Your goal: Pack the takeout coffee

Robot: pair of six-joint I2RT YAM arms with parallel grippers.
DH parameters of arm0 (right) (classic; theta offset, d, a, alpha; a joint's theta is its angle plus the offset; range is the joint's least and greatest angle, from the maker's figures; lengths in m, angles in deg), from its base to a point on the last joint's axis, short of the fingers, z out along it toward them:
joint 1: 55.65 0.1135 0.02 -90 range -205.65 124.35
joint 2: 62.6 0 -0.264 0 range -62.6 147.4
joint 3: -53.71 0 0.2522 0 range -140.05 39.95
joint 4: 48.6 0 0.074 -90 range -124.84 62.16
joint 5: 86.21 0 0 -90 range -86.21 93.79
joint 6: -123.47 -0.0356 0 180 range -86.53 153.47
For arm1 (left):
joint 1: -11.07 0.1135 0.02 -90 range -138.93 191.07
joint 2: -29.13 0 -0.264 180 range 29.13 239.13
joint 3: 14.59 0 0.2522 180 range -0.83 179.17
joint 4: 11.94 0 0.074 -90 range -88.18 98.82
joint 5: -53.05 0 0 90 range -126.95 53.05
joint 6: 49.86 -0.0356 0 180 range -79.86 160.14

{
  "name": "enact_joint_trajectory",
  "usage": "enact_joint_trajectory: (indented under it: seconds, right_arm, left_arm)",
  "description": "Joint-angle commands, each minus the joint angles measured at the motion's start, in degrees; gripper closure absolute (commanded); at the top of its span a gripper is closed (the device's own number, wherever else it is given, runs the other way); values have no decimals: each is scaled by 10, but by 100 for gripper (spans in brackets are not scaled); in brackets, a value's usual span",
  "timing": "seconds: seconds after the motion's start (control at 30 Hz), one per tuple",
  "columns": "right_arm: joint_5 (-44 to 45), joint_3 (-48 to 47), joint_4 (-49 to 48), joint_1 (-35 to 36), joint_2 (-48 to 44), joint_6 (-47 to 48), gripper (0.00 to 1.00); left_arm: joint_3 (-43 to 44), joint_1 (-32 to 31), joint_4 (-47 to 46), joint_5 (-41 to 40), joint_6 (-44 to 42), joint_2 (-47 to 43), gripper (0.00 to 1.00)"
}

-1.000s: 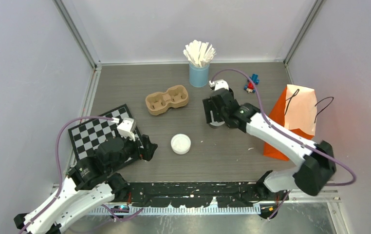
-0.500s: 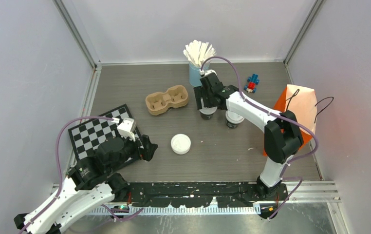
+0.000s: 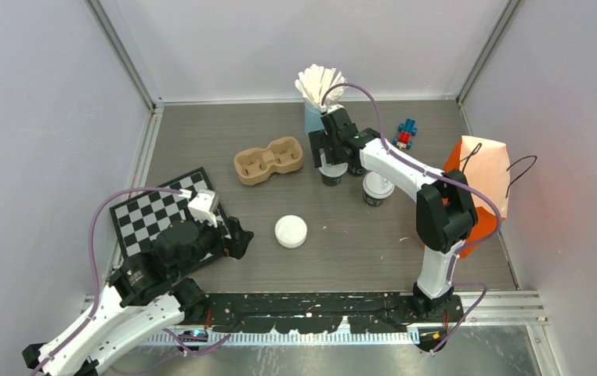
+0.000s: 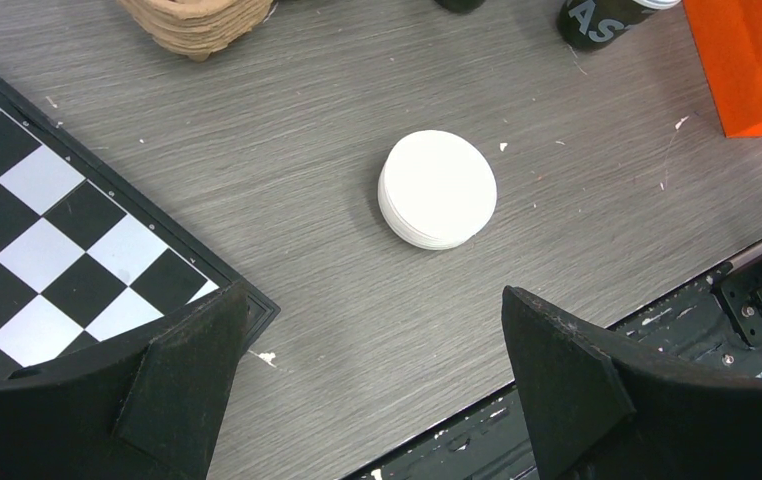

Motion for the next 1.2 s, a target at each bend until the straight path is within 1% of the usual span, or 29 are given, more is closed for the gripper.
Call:
enact_joint_trajectory:
  seconds: [0.0,0.13,0.3,0.4,0.47,0.6,0.73,0.83,0.93,1.07,1.17]
  right_arm:
    - [-4,-34,-1,-2,-17,15,6]
    - [-12,-48,16,-1,-41,19,6]
    - [-31,-63,63,-1,-81,3,6]
    - [-56,-32,71,-1,-132,-21,6]
    - [-82,10,55,4,-174,-40,8]
    - [-84,91,20,47,-249,-85,14]
    - [-45,134,10,132,-292,-116,19]
    - [-12,154,16,181,-325,-139,22]
    - [-3,165,48,199,-369,-161,23]
    - [17,190,85,204,-458,-170,23]
    - [42,210,111,203,-529,-167,22]
  left_arm:
    - [3,-1,-11,0,-6,5,0]
    - [-3,-1,-17,1,-9,-1,0]
    - [-10,-1,-23,-1,-13,5,0]
    - [1,-1,-6,-16,-2,25,0]
    - [13,-1,7,-22,2,39,0]
    - [24,-1,11,-3,5,35,0]
    - [12,-1,-2,15,6,7,3]
    - [-6,-1,-14,25,19,23,13]
    - [-12,-1,-60,76,18,72,18]
    - [-4,-1,-150,152,14,175,30]
    - [-8,-1,-240,204,24,259,41]
